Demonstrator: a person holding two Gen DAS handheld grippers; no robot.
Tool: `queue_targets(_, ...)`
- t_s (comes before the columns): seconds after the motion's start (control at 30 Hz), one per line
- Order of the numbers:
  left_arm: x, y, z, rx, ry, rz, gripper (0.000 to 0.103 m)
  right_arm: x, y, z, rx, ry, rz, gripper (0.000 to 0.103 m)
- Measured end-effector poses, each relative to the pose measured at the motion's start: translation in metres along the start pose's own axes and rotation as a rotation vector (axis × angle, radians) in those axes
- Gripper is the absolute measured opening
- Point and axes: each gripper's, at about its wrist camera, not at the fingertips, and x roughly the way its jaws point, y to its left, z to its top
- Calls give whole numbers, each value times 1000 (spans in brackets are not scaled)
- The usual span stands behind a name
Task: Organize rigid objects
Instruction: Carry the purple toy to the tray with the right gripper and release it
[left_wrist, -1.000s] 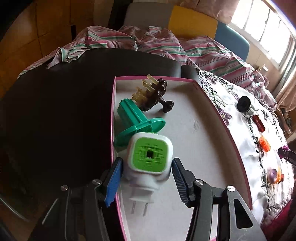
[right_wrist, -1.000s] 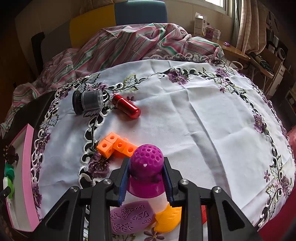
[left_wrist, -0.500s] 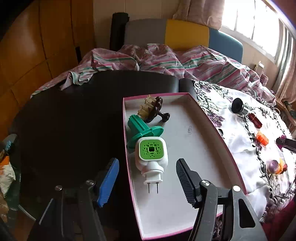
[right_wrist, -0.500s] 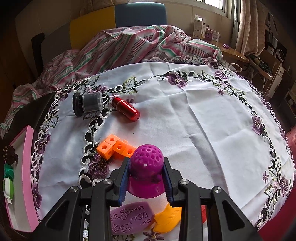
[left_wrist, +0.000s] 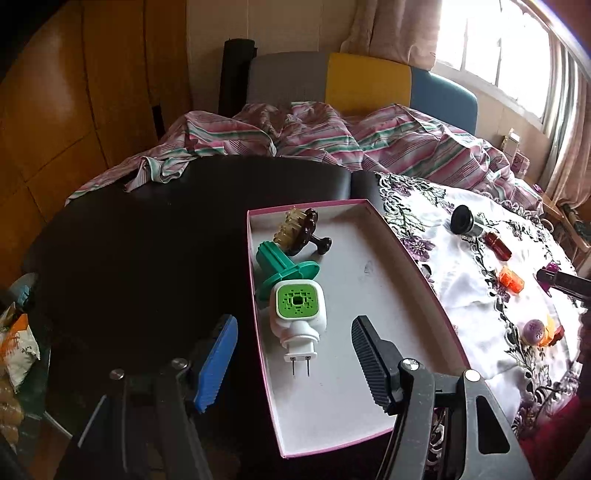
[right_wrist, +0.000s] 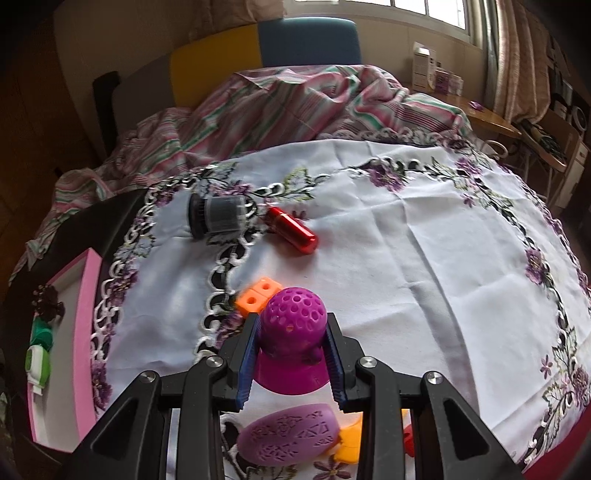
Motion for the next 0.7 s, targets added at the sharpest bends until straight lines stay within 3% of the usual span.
queue_targets(0.5, 4, 4, -4, -3, 14, -10, 65, 1, 33, -6, -92, 45, 138, 33)
queue_targets(0.7, 7, 10, -6, -14, 19, -10, 65, -8, 88, -3, -166, 39, 242, 33)
